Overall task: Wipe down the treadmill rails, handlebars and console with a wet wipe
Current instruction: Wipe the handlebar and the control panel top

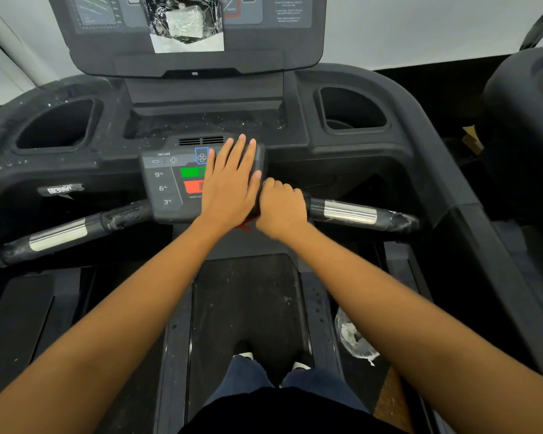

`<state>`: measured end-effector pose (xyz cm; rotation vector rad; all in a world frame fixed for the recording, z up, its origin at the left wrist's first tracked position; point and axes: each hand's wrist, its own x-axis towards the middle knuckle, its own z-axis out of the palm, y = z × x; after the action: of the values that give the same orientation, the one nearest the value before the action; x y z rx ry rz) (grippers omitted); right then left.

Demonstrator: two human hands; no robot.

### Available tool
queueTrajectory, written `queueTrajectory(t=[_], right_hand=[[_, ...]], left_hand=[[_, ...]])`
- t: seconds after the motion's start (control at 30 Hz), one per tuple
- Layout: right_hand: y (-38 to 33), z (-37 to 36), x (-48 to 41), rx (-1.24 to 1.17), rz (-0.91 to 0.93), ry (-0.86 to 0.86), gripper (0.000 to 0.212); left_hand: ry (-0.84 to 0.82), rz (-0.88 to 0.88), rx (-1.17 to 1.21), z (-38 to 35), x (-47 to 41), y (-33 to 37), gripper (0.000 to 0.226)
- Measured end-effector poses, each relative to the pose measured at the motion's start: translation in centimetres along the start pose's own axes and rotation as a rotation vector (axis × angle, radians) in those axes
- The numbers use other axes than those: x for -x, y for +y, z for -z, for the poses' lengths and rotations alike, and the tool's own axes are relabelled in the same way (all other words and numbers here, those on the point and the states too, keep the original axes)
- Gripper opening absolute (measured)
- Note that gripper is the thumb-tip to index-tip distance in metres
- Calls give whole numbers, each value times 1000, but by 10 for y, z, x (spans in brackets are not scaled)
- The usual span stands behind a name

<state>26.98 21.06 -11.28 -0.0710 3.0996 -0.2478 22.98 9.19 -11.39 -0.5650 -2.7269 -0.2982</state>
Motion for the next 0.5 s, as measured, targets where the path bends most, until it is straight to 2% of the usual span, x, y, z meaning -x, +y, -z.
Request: queueTrajectory(t=[0.07, 0.1, 0.17, 0.33, 0.43, 0.5], right_hand=[[5, 11, -16, -94, -12, -146, 28], [8, 10, -19, -94, -7, -136, 21], [10, -2, -15, -17, 10, 24, 13], [44, -18, 7, 285, 54, 284, 21], [72, -17, 11, 262, 62, 155, 20], [71, -17, 11, 220, 38, 135, 25]], left_hand=[[-1, -17, -2, 1, -3, -2, 55], [-1, -25, -3, 2, -5, -2, 54], [-1, -25, 7, 4, -9, -3, 53], [-9, -42, 6, 4, -6, -8, 53], [-12, -51, 7, 5, -5, -9, 53], [-13, -51, -2, 5, -5, -8, 53]])
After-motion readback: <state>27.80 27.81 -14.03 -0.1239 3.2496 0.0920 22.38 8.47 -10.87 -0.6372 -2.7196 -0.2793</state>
